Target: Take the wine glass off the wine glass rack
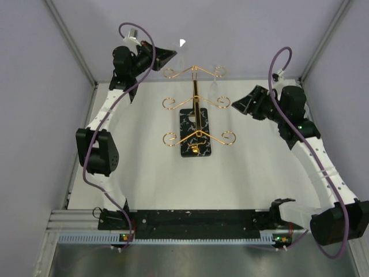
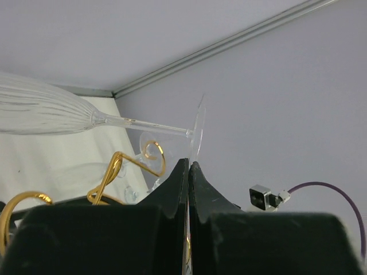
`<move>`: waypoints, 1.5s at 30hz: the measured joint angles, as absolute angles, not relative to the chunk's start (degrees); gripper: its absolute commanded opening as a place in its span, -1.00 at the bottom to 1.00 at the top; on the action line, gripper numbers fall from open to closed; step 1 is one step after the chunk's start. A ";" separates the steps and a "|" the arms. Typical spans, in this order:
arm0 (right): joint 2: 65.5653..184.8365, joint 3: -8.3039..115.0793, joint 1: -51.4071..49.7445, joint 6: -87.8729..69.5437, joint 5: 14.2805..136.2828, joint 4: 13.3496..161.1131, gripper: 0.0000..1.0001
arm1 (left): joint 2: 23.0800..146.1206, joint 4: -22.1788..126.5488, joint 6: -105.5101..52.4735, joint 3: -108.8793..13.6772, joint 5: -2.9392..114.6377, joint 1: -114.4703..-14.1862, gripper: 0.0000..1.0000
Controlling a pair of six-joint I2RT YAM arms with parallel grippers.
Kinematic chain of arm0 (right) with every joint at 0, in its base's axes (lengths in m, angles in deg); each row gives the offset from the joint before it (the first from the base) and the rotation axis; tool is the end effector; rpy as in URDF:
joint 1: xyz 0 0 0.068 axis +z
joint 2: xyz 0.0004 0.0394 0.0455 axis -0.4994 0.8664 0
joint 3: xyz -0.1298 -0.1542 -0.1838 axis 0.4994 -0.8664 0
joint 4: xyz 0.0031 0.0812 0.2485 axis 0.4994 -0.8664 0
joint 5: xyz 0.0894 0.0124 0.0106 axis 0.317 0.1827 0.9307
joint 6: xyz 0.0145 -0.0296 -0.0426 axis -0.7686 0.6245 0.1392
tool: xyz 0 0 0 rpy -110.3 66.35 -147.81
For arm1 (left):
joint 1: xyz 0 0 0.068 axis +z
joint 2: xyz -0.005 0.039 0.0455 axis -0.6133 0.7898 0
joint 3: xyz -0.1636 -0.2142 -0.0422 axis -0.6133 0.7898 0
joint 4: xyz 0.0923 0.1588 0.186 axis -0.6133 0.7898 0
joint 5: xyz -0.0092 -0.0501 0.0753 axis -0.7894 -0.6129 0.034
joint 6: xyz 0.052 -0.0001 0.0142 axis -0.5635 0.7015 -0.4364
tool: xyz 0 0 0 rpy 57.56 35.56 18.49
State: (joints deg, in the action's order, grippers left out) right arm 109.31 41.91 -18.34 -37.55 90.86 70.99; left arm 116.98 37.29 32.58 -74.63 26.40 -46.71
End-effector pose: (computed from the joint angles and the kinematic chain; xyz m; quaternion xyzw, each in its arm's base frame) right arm 0.2487 0.0655 0.3759 0.0458 0.7993 0.3784 0.4646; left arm 0.4440 -0.0914 0.4026 -0.1076 0.6562 -0.6207 0.4155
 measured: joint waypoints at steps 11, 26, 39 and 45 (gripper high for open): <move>108.13 42.64 -18.34 -39.06 92.63 70.90 0.32 | 119.08 25.84 34.24 -81.89 19.95 -49.25 -1.00; 98.64 46.92 -18.32 -51.47 97.62 71.62 0.30 | 100.50 17.03 24.49 -65.86 4.19 -55.28 -1.00; 96.52 46.40 -17.36 -74.40 104.37 85.15 0.29 | 88.83 18.76 10.70 -54.35 -2.54 -59.00 -1.00; 97.24 44.60 -11.24 -78.90 103.43 88.91 0.29 | 86.49 26.48 1.30 -54.35 -2.67 -62.67 -1.00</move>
